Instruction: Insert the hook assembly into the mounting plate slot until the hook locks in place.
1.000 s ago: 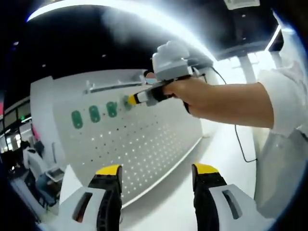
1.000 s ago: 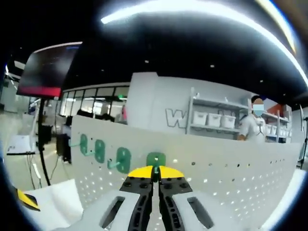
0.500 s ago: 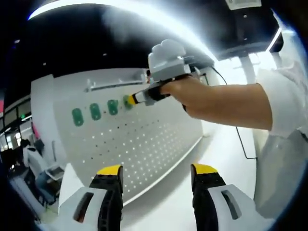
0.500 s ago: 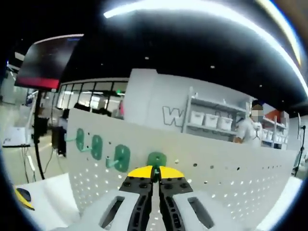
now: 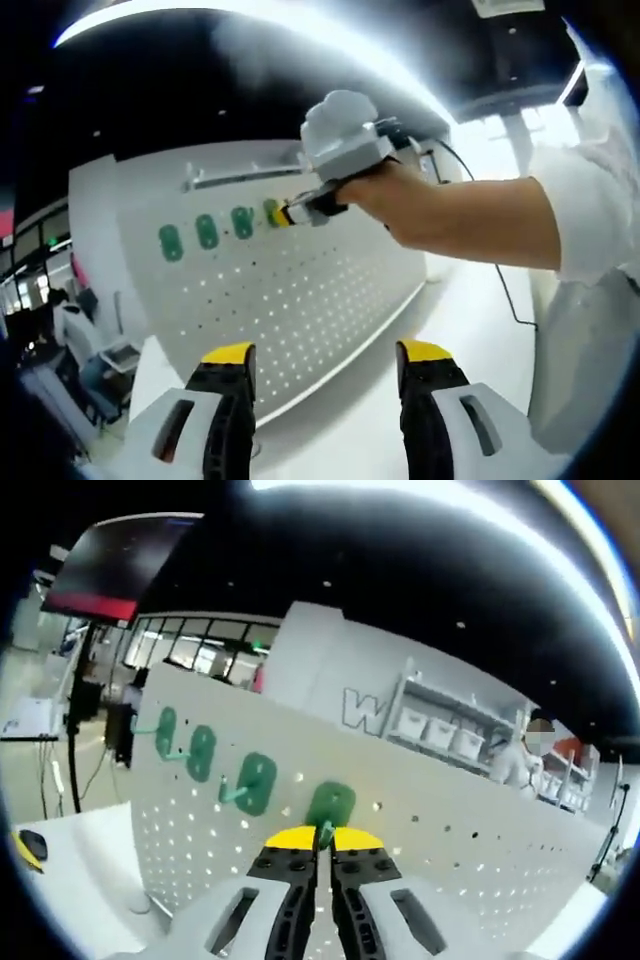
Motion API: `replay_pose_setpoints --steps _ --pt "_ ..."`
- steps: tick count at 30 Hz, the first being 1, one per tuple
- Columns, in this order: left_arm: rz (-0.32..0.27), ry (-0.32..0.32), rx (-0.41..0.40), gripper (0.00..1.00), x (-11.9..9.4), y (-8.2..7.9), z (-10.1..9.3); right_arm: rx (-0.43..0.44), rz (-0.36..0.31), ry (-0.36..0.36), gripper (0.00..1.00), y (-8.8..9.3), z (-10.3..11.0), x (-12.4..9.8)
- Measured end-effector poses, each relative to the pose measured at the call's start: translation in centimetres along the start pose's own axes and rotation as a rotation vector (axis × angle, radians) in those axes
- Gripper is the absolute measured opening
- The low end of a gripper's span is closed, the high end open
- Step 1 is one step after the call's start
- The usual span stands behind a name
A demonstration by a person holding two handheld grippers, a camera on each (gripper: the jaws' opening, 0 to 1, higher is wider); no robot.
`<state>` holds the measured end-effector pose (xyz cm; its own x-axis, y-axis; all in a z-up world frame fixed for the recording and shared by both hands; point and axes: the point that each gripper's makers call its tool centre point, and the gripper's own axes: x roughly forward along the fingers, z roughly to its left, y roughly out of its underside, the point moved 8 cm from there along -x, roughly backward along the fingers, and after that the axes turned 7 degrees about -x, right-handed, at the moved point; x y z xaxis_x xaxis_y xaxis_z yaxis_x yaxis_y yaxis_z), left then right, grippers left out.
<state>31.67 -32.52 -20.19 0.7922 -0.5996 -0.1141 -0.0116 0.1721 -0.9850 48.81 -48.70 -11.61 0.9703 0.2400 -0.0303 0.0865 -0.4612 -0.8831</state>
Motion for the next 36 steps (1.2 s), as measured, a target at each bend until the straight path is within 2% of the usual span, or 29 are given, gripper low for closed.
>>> replay_pose_setpoints --steps 9,13,16,18,22,26,31,36 --pt "-0.005 -0.010 0.008 0.59 -0.1 -0.5 -0.4 0.026 0.016 -0.010 0.09 0.9 -0.3 -0.7" --pt "-0.006 -0.016 0.013 0.60 -0.2 -0.7 -0.7 0.036 0.023 -0.009 0.20 1.4 -0.5 -1.4" --pt "-0.006 -0.021 0.017 0.60 -0.4 -0.9 -0.9 0.039 0.027 -0.015 0.23 1.9 -0.6 -2.0" --pt "-0.007 -0.026 0.019 0.60 -0.5 -1.0 -1.0 0.057 0.026 -0.029 0.24 2.2 -0.7 -2.5" --pt "-0.007 -0.038 0.012 0.60 -0.7 -1.2 -1.3 0.097 0.030 -0.049 0.34 2.7 -1.0 -3.4" --pt "-0.008 -0.054 0.004 0.60 -0.9 -1.5 -1.6 0.116 0.031 -0.068 0.36 3.1 -1.5 -4.5" --pt "-0.014 -0.081 -0.013 0.60 -1.1 -1.7 -1.8 0.165 0.012 -0.109 0.43 3.3 -1.9 -5.8" --pt "-0.019 -0.110 -0.031 0.61 -1.0 -2.0 -2.0 0.151 -0.011 -0.172 0.50 3.2 -2.4 -7.2"
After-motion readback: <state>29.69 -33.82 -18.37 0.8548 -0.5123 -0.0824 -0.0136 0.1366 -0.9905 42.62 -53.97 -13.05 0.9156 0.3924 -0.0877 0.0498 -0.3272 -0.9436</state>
